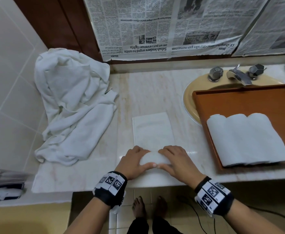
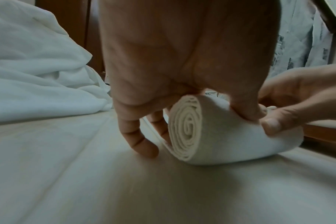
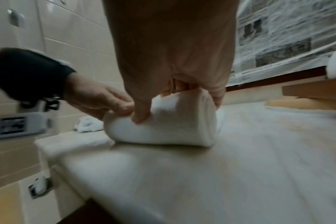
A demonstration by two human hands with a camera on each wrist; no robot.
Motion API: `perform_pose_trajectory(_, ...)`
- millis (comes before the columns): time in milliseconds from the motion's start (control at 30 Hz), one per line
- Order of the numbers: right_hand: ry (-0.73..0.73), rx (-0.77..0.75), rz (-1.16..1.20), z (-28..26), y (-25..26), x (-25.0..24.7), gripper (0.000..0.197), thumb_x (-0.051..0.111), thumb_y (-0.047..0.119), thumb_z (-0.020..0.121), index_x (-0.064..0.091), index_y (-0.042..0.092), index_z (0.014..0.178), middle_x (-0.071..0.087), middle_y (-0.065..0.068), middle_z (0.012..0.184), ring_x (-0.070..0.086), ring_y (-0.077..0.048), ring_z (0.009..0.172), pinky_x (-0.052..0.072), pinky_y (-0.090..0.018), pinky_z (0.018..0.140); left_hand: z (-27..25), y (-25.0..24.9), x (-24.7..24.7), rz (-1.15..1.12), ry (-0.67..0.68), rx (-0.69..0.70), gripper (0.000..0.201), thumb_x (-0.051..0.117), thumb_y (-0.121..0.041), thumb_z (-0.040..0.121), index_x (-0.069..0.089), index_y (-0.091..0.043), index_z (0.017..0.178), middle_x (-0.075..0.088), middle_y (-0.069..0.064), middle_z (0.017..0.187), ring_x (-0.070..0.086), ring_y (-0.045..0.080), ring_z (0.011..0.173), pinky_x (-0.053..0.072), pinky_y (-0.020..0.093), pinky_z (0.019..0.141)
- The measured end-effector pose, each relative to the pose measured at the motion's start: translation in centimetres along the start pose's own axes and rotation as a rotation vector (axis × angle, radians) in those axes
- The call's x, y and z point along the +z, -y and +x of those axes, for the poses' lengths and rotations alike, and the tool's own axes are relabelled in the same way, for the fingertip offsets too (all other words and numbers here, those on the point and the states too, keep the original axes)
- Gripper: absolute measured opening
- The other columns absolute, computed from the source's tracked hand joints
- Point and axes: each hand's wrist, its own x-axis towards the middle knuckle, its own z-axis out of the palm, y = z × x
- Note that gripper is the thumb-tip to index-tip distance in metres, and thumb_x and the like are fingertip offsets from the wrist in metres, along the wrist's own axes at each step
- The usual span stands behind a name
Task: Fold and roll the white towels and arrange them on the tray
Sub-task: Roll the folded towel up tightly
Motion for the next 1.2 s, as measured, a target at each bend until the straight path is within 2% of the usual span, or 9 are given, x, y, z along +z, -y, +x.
perform_pose_trajectory(100,0.099,0.120,0.212,1.5,-0.6,-1.1,0.058,0.060,0.061,0.086,0.061,0.022,0.129,0.061,0.005,0.126,0.054,-0.015,0.114,0.040,-0.029,0.100,-0.6,0.3,1.1,0.082,-0.199,0.086,0.077,0.038,-0.084,0.078,0.043,-0.041,0.142,0.037,-0.012,0.137,0.038,0.015,0.120,0.040,0.039,0.098)
perform_pose_trajectory(200,0.171,0.242,0.421,3.3,-1.3,-2.0,0.044,0.070,0.049,0.088,0.068,0.021,0.121,0.066,0.005,0.120,0.057,-0.012,0.111,0.038,-0.017,0.090,-0.6,0.5,1.8,0.028,-0.307,0.095,0.070,0.039,-0.079,0.084,0.045,-0.039,0.140,0.043,-0.013,0.138,0.041,0.016,0.121,0.039,0.037,0.098)
perform_pose_trajectory(367,0.020,0.080,-0.047,2.7,-0.2,-1.0,0.042,0.044,0.044,0.099,0.064,0.021,0.126,0.066,0.000,0.117,0.059,-0.024,0.106,0.046,-0.041,0.091,1.2,0.9,0.1,-0.047,-0.181,0.039,0.086,0.029,-0.094,0.072,0.051,-0.041,0.135,0.052,-0.011,0.128,0.046,0.016,0.117,0.041,0.039,0.101)
perform_pose_trajectory(533,-0.107,-0.019,-0.173,0.6,0.9,0.7,0.063,0.078,0.040,0.071,0.062,0.013,0.126,0.064,-0.005,0.119,0.062,-0.027,0.105,0.050,-0.043,0.095,2.9,1.1,-0.9,-0.160,-0.086,-0.005,0.072,0.044,-0.087,0.076,0.063,-0.037,0.124,0.060,-0.009,0.114,0.054,0.013,0.112,0.040,0.027,0.094)
perform_pose_trajectory(633,-0.054,0.055,0.013,1.3,0.1,0.4,0.062,0.080,0.037,0.077,0.060,0.014,0.131,0.062,-0.005,0.125,0.059,-0.027,0.114,0.042,-0.040,0.103,2.2,0.8,-0.6,-0.249,-0.157,-0.008,0.068,0.046,-0.083,0.080,0.056,-0.039,0.131,0.050,-0.008,0.128,0.047,0.013,0.121,0.038,0.030,0.104)
perform_pose_trajectory(800,0.225,0.247,0.303,3.0,-0.6,-1.9,0.063,0.070,0.050,0.087,0.054,0.020,0.140,0.055,0.000,0.135,0.049,-0.018,0.124,0.035,-0.026,0.104,-0.2,1.3,0.3,-0.253,-0.271,0.110,0.061,0.063,-0.058,0.086,0.045,-0.040,0.141,0.034,-0.012,0.138,0.034,0.007,0.126,0.034,0.002,0.088)
perform_pose_trajectory(933,0.305,0.243,0.399,3.3,-0.9,-2.7,0.055,0.068,0.049,0.088,0.057,0.023,0.135,0.057,0.001,0.133,0.050,-0.017,0.122,0.036,-0.026,0.100,0.3,1.8,-0.3,-0.218,-0.226,0.068,0.059,0.062,-0.067,0.081,0.051,-0.045,0.134,0.047,-0.011,0.124,0.048,0.006,0.113,0.041,0.019,0.093)
perform_pose_trajectory(1100,0.008,0.053,-0.116,0.2,0.0,0.1,0.062,0.046,0.056,0.092,0.053,0.014,0.137,0.057,-0.007,0.129,0.055,-0.027,0.117,0.045,-0.045,0.101,1.2,1.7,-1.5,-0.205,-0.093,0.019,0.058,0.055,-0.081,0.075,0.061,-0.045,0.121,0.061,-0.011,0.105,0.056,0.003,0.098,0.041,0.020,0.081)
perform_pose_trajectory(1200,-0.044,0.090,-0.085,-0.4,0.2,1.0,0.070,0.045,0.066,0.088,0.055,0.013,0.133,0.058,-0.007,0.126,0.055,-0.027,0.115,0.046,-0.045,0.100,1.5,1.5,-1.3,-0.205,-0.083,-0.021,0.068,0.047,-0.091,0.069,0.065,-0.042,0.112,0.064,-0.013,0.104,0.061,0.006,0.098,0.047,0.023,0.081)
